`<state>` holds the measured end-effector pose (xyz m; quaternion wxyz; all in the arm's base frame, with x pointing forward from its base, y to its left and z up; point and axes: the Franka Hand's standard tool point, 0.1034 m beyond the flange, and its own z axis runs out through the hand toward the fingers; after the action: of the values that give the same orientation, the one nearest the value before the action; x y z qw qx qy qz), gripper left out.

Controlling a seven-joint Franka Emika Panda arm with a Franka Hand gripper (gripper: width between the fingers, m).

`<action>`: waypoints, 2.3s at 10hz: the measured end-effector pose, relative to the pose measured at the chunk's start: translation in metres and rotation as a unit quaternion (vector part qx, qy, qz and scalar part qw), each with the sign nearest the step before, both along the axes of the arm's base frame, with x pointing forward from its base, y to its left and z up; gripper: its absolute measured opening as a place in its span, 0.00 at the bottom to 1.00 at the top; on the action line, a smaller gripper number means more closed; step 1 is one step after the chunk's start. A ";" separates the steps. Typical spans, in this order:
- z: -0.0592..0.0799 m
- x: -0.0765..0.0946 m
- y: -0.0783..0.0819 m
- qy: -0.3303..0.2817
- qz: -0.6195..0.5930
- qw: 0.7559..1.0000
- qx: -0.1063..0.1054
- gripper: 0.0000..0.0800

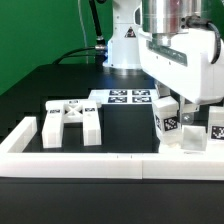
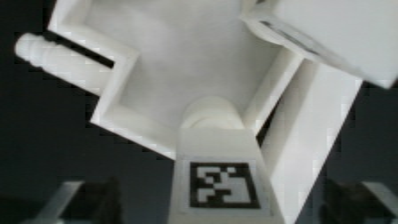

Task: Assemble chair

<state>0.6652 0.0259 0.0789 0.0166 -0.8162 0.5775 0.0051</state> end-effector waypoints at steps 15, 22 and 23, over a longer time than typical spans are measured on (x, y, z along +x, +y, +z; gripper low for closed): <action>-0.001 0.001 -0.007 -0.018 0.550 0.835 -0.010 0.81; -0.001 0.001 -0.008 -0.016 0.621 0.783 -0.015 0.36; -0.001 0.001 -0.008 -0.016 0.621 0.783 -0.015 0.36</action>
Offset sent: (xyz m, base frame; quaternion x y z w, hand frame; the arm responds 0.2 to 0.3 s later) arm -0.0065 0.0019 0.0047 0.0041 -0.0023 -0.2405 0.9706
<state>0.6659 0.0178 0.0778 0.0069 -0.9985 -0.0547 -0.0072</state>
